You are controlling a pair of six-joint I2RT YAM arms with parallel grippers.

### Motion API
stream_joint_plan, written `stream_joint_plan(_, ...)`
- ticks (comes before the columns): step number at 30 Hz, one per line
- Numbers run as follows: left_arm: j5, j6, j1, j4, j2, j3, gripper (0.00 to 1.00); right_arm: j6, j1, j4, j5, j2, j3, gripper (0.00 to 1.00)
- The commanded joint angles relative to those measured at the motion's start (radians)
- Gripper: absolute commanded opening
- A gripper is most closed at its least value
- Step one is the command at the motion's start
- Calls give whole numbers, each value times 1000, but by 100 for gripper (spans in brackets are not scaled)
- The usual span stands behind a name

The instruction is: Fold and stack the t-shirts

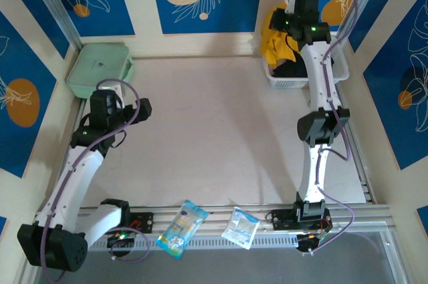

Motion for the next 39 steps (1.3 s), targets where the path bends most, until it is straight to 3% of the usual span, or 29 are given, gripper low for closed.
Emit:
stream_joint_plan(1, 4, 20, -8, -75, -44, 85, 100, -39, 55, 16, -78, -141, 47, 0)
stream_joint_plan(7, -50, 22, -8, -182, -71, 184, 100, 4, 167, -53, -213, -247, 65, 0)
stream_joint_plan(11, -85, 28, -7, -268, -69, 250, 100, 11, 286, -75, -210, -305, -45, 0)
stream_joint_plan(14, -112, 32, -8, -342, -72, 291, 100, 12, 396, -47, -158, -369, -245, 0)
stream_joint_plan(18, -120, 44, -8, -429, -90, 319, 100, 61, 519, 108, -64, -469, -665, 0)
stream_joint_plan(24, -78, 41, -8, -515, -108, 302, 100, 269, 544, 293, 42, -525, -1222, 0)
stream_joint_plan(25, -57, 41, -7, -525, -108, 291, 99, 296, 535, 295, 61, -522, -1275, 4)
stream_joint_plan(26, -39, 38, -8, -531, -107, 280, 99, 320, 524, 294, 74, -520, -1316, 14)
stream_joint_plan(28, 6, 25, -9, -533, -110, 241, 99, 357, 496, 289, 92, -523, -1394, 48)
stream_joint_plan(30, 52, 6, -9, -527, -115, 194, 99, 360, 482, 264, 117, -533, -1423, 63)
stream_joint_plan(35, 143, -61, -21, -485, -144, 39, 100, 252, 560, 186, 246, -590, -1431, 74)
stream_joint_plan(38, 158, -99, -25, -457, -167, -52, 100, 163, 667, 95, 383, -630, -1412, 79)
stream_joint_plan(39, 159, -109, -26, -447, -174, -79, 100, 142, 706, 55, 448, -636, -1398, 86)
